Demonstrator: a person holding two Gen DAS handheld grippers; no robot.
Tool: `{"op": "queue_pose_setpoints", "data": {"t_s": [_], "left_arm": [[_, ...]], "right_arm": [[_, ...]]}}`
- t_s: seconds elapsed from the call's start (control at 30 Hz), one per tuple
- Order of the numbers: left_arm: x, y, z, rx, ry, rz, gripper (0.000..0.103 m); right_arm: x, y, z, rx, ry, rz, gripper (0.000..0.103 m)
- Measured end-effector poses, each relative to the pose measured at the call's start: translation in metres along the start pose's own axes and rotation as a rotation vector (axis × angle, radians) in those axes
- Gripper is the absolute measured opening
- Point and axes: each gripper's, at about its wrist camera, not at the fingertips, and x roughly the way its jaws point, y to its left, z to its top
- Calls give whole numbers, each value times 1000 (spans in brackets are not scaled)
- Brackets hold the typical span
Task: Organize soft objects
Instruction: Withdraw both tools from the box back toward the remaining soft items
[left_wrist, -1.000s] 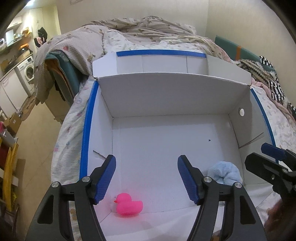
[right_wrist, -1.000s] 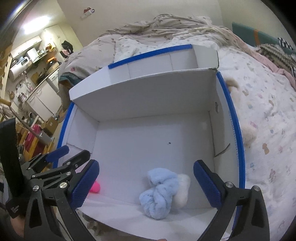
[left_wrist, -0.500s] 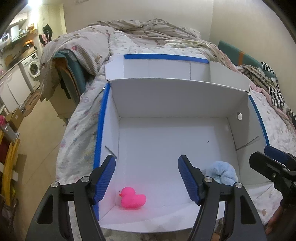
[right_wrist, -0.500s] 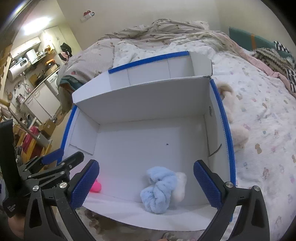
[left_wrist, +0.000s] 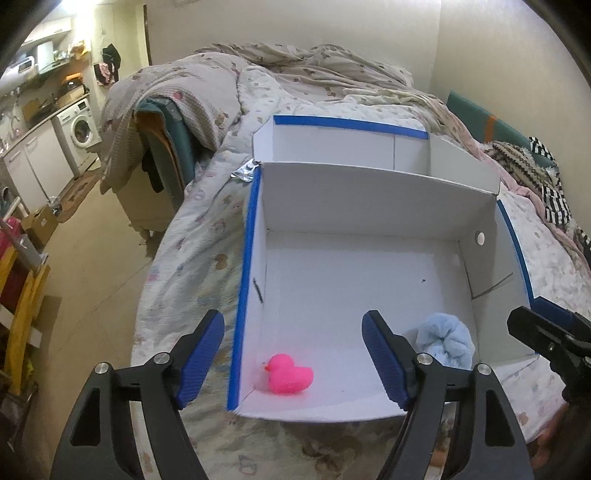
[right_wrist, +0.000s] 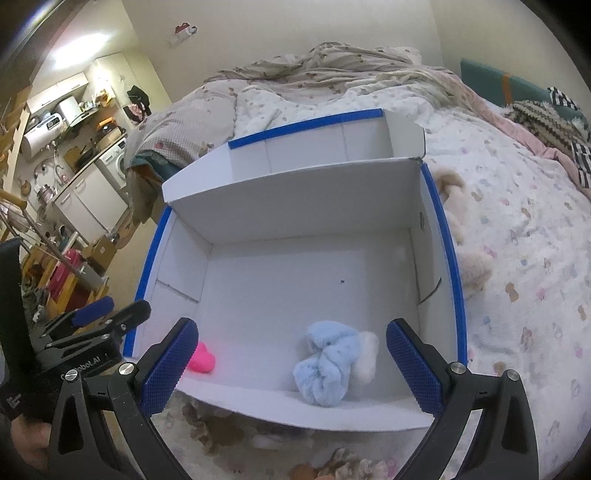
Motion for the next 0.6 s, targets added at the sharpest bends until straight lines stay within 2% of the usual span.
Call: {"op": "queue_pose_setpoints", "data": {"t_s": [0.37, 0.6], "left_arm": [[-16, 4, -31, 29, 18, 30, 75], [-22, 12, -46, 9, 41, 36, 75]], "right_arm": [[-17, -1, -23, 15, 39, 9, 103], [-21, -16, -52, 132, 102, 47, 103]]}}
